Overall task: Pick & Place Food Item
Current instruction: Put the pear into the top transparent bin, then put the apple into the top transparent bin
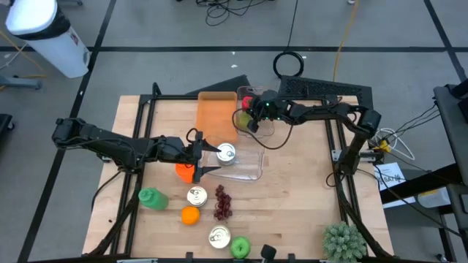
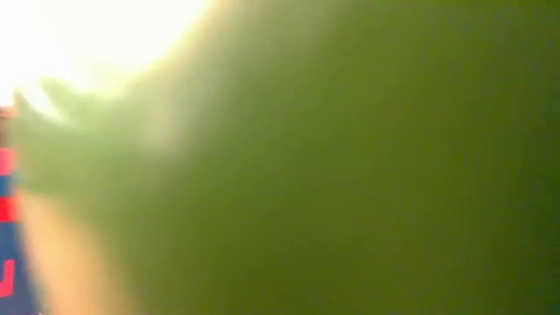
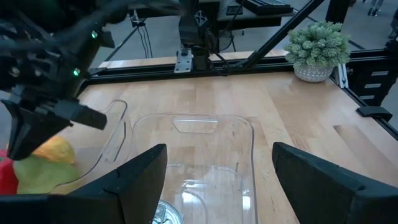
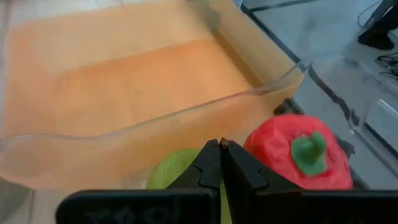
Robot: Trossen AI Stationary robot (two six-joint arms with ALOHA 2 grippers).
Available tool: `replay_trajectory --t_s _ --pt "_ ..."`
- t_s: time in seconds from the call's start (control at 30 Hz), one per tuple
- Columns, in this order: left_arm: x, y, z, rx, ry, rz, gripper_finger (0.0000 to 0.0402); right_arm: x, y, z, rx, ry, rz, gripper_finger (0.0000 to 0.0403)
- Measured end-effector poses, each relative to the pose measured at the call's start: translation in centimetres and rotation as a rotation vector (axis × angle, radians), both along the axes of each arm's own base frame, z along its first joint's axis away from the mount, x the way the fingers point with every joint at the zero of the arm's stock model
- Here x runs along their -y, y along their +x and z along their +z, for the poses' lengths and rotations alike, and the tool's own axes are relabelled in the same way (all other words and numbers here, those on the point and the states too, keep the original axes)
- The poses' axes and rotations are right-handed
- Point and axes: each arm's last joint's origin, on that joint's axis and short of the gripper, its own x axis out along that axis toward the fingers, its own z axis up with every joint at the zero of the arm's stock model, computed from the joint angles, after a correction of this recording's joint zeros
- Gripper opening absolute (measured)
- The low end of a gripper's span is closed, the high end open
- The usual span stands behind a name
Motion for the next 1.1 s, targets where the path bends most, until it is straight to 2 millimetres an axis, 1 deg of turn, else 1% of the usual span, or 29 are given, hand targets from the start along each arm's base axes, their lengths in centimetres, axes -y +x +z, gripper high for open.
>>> replay_trajectory --t_s 0.13,0.3,0.4,0.63,0.73,0.83,0.97,1.1 --pt "0.0 0.0 0.0 0.0 0.0 0.0 0.0301 0.1 0.2 -0.3 0.002 -0.013 0.005 0.0004" --pt "0.0 0.0 0.0 0.0 0.0 0.0 0.0301 -0.2 0.6 -0.2 0.024 -0.029 0.022 0.003" --pt "0.0 0.0 0.0 0.0 0.0 0.0 0.0301 -0.3 0.7 -0.1 0.034 -0.037 0.027 0.0056" --pt "0.0 0.0 0.0 0.0 0.0 0.0 0.0301 -0.4 0.6 0.1 0.034 -0.035 0.025 0.0136" --pt "0.0 0.0 0.0 0.0 0.0 0.0 0.0301 -0.8 0.3 1.2 0.047 -0.042 0.03 0.0163" --pt "0.0 0.0 0.0 0.0 0.0 0.0 0.0301 -1.7 -0.2 3.1 0.072 -0.054 0.046 0.0184" --pt "0.0 0.0 0.0 0.0 0.0 0.0 0.0301 -3.6 -0.9 6.2 0.144 -0.068 0.074 0.0206" --pt "0.0 0.0 0.0 0.0 0.0 0.0 0.0301 -6.4 -1.7 8.5 0.219 -0.045 0.124 0.0223"
